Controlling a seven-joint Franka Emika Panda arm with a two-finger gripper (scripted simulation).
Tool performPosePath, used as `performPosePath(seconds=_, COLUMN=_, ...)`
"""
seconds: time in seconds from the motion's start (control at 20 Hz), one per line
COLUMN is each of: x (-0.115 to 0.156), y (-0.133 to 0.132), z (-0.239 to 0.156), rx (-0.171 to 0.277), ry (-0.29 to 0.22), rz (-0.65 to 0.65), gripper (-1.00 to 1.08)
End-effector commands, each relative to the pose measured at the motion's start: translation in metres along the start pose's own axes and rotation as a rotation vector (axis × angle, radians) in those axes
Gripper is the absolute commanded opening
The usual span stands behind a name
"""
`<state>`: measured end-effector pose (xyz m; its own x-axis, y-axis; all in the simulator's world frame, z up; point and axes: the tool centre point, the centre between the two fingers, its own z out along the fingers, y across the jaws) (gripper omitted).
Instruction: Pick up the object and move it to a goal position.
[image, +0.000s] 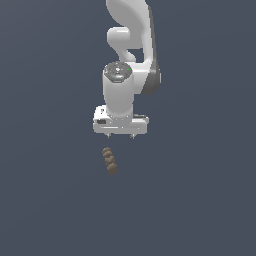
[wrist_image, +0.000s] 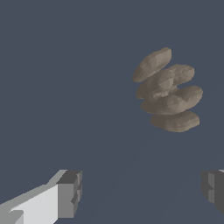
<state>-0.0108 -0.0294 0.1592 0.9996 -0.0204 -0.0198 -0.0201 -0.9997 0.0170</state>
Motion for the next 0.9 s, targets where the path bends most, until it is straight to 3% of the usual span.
performPosePath(seconds=0.0, x=0.0, y=0.0, z=0.0, rx=0.0, ry=0.0, rz=0.0, gripper=1.0)
performPosePath(seconds=0.4, x=0.01, y=-0.019, z=-0.022, rx=0.017, ry=0.049, rz=-0.023, gripper=1.0)
performPosePath(seconds=0.85, x=0.013, y=-0.017, z=-0.022, rx=0.017, ry=0.048, rz=-0.042, gripper=1.0)
